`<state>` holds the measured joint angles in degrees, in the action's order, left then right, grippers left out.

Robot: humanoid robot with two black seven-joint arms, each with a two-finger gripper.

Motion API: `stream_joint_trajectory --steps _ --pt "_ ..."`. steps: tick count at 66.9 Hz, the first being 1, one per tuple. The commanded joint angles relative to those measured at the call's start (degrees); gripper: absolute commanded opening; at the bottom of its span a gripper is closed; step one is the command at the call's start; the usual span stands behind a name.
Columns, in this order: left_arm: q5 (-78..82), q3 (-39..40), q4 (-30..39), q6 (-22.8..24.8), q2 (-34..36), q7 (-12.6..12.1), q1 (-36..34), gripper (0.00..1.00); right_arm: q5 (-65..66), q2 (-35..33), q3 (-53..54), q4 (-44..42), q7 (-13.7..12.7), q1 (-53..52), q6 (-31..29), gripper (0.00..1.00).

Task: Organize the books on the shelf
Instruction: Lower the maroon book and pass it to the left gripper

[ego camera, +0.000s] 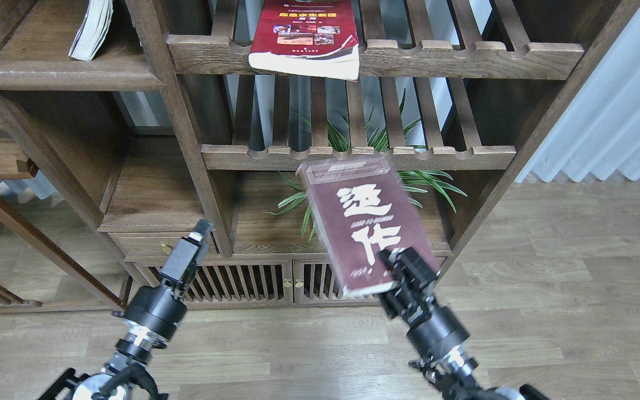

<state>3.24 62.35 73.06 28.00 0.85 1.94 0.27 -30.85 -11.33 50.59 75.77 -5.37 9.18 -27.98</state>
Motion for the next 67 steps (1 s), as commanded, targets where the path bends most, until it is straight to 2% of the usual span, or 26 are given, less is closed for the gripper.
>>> stream_joint_trajectory --steps 1,16,39,60,65,66,67 --pt "-0.07 -1.62 1.47 0.0 -0.85 -0.01 1.75 1.0 1.76 -0.01 -2.34 -1.86 -0.86 0.05 -0.02 0.0" --pt "0.1 -5.49 1.82 0.0 -0.85 -0.1 3.42 1.0 3.6 -0.01 -4.62 -2.03 -1.57 0.05 -0.02 0.0" --pt "0.28 -7.95 0.42 0.0 -0.85 -0.1 4.03 0.89 8.44 0.6 -6.65 -1.68 -1.48 1.37 -0.02 0.0" --pt "0.01 -9.97 -1.34 0.0 -0.85 -0.1 3.86 0.88 9.14 1.92 -7.26 -1.42 -1.48 1.28 -0.02 0.0" --pt "0.01 -10.41 -1.34 0.0 -0.85 -0.01 3.86 0.81 9.85 2.01 -7.53 -1.42 -1.48 1.37 -0.02 0.0" --pt "-0.07 -10.58 -1.34 0.0 -0.85 0.08 3.86 0.74 10.54 2.62 -8.75 -1.42 -1.48 1.54 -0.02 0.0" --pt "-0.16 -10.67 -1.43 0.0 -0.85 0.08 3.86 0.73 10.64 2.71 -8.84 -1.42 -1.48 1.55 -0.02 0.0"
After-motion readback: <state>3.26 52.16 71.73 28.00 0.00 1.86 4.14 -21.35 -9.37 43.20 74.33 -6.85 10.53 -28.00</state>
